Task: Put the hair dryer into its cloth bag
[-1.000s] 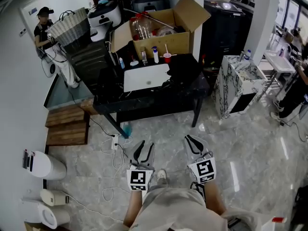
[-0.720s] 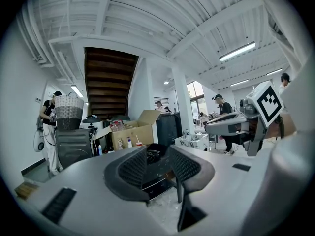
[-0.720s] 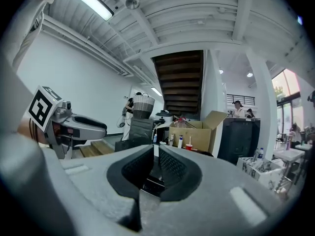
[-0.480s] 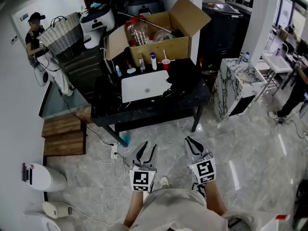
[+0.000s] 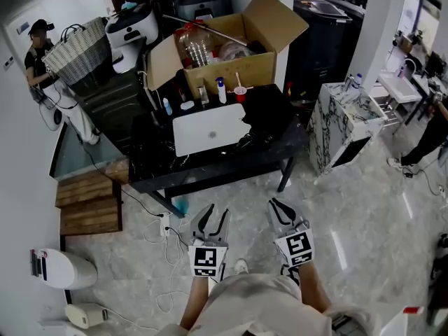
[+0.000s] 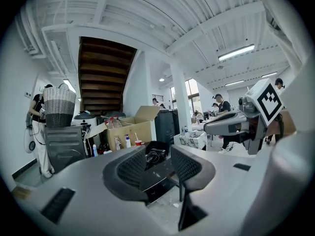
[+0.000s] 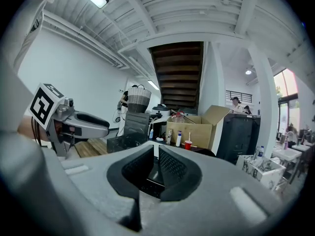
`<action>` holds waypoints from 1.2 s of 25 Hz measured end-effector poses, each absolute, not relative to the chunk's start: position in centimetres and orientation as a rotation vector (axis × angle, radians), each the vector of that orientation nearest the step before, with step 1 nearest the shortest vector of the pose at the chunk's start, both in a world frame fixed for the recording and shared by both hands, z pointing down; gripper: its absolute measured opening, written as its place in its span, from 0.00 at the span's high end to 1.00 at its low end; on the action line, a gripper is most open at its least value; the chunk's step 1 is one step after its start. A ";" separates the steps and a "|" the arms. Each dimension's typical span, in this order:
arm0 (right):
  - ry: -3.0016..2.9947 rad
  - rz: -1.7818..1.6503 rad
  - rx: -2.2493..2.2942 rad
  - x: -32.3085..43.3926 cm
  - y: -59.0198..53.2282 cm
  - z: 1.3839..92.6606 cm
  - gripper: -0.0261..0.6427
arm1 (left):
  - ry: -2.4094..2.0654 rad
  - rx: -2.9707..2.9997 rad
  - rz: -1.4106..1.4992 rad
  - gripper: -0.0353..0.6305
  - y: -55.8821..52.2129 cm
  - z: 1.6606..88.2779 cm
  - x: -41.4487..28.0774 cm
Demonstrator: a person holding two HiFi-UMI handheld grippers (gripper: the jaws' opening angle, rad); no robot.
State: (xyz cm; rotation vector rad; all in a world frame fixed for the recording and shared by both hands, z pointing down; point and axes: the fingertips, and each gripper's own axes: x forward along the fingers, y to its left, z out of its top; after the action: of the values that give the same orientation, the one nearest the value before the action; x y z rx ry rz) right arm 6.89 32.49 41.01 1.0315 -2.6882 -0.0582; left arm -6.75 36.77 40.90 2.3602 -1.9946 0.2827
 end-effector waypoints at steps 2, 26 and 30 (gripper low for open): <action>-2.691 -0.059 1.032 6.1 32.0 40.8 0.94 | -1.987 2.361 0.285 0.71 36.1 41.1 -7.5; -2.650 -0.046 1.131 4.0 26.8 41.2 0.94 | -1.913 2.425 0.284 0.70 29.9 41.6 -9.9; -2.667 -0.034 1.132 3.6 25.2 41.0 0.94 | -1.919 2.427 0.291 0.70 28.3 41.8 -10.0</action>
State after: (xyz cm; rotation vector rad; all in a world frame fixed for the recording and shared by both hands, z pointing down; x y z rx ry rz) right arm 3.59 25.17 41.02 1.1318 -2.6671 -0.0338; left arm -9.99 28.33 41.76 2.4272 -1.9194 0.2906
